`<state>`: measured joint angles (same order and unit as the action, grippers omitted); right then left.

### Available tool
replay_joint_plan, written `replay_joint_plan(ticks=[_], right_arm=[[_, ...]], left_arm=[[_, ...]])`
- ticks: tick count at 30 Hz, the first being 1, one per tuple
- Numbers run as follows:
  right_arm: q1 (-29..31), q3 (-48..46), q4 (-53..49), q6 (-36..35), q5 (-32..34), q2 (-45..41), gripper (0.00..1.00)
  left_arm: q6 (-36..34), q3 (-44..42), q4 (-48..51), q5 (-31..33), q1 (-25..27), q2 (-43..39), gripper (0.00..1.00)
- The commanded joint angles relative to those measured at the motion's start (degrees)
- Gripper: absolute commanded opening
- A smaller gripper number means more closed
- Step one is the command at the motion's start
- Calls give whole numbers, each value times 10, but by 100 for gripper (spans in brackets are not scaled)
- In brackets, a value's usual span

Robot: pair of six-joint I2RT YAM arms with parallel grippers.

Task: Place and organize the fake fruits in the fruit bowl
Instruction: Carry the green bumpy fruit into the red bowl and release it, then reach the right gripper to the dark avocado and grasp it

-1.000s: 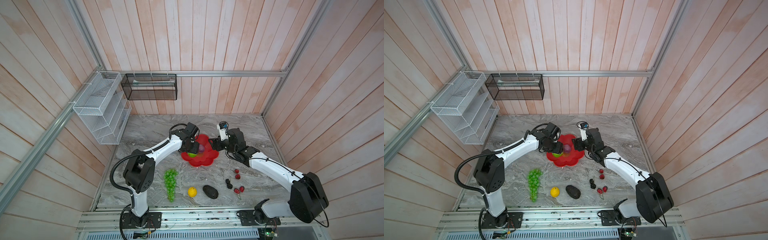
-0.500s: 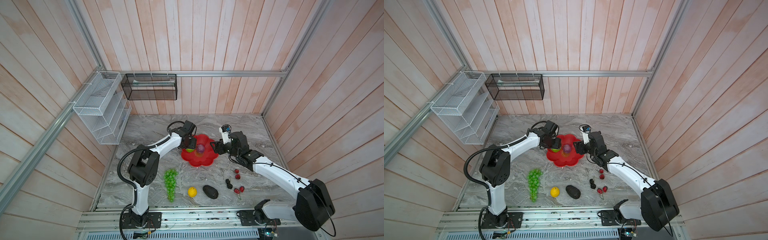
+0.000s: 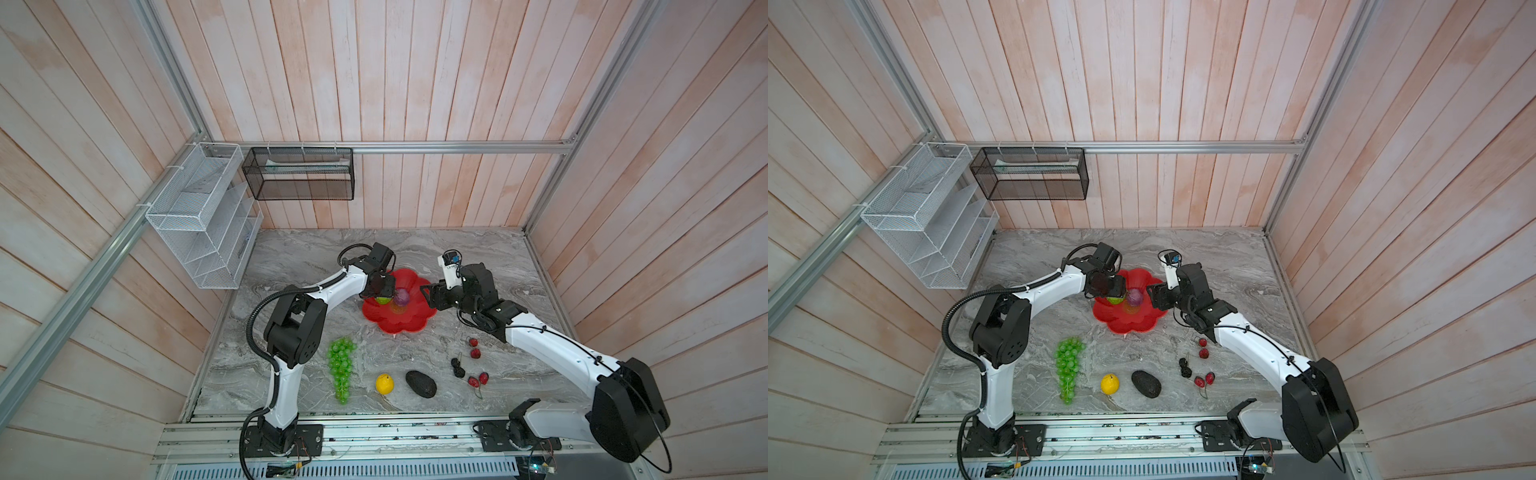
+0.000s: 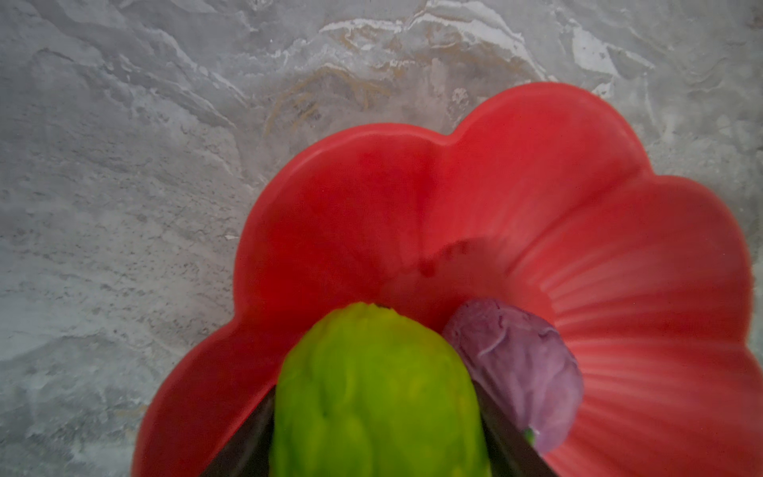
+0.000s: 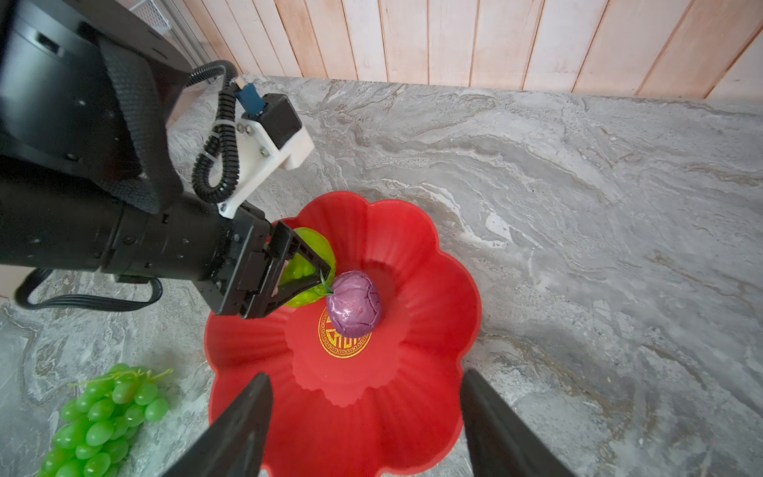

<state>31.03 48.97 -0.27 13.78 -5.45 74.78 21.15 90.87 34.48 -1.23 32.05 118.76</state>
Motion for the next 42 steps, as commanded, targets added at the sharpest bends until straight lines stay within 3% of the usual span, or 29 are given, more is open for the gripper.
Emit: replay_joint_plan(ticks=[1,9,20,28,38,42], right_arm=[[-1,-1,-12,2,1,-12,72],[-1,-7,-9,2,6,-13,72],[-1,-8,-14,-1,6,-17,73],[-1,0,-15,-2,3,-16,73],[7,-1,-49,-3,-11,-13,73],[20,16,-112,8,-10,1,73]], left_arm=[[8,14,-12,-3,4,12,59],[13,21,-18,-14,9,27,62],[10,37,-20,-21,12,35,78],[8,36,-19,-17,12,17,80],[-7,-12,-14,6,12,-65,81],[-1,-65,-30,30,13,-121,81]])
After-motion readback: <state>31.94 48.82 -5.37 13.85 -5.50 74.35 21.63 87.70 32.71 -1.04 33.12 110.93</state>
